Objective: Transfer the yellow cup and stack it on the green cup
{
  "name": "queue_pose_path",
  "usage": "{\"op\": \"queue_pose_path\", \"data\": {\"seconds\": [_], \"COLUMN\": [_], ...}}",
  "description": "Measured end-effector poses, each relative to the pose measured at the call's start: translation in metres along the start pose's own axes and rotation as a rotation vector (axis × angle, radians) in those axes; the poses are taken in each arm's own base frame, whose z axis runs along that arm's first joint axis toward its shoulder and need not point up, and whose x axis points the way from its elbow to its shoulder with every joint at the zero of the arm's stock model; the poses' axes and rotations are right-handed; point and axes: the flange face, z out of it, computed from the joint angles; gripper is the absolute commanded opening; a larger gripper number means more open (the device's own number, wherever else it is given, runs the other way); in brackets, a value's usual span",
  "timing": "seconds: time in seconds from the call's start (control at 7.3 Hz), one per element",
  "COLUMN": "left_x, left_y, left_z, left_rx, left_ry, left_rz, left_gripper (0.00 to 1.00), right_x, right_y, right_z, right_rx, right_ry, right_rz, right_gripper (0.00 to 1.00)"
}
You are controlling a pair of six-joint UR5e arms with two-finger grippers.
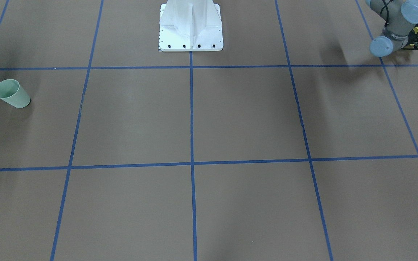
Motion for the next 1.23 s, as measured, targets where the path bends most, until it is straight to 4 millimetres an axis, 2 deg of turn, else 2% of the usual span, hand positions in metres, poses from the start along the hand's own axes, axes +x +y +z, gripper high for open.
{"op": "queue_pose_path", "data": {"seconds": [0.14, 0.27, 0.41, 0.68, 1.23], "left_x": [-0.001, -0.003, -0.005, -0.008, -0.009], "left_y": [0.001, 0.002, 0.003, 0.004, -0.003], "left_z": [0.001, 0.002, 0.002, 0.003, 0.014], "left_rx": [-0.002, -0.004, -0.005, -0.005, 0.004], "left_ry": [0.005, 0.009, 0.012, 0.019, 0.033], "left_rz": [0.000, 0.003, 0.007, 0.005, 0.020], "left_gripper": [1.00, 0.93, 0.77, 0.61, 0.60], "right_x": [-0.001, -0.002, -0.002, -0.003, -0.007], "right_y": [0.000, 0.000, 0.000, -0.001, -0.001], "right_z": [-0.001, -0.001, -0.002, -0.003, -0.006], "right_rx": [0.002, 0.003, 0.004, 0.006, 0.010], "right_ry": [-0.001, -0.001, -0.001, -0.002, -0.006], "right_rz": [-0.002, -0.003, -0.004, -0.006, 0.008], "right_gripper": [1.00, 1.00, 1.00, 1.00, 1.00]}}
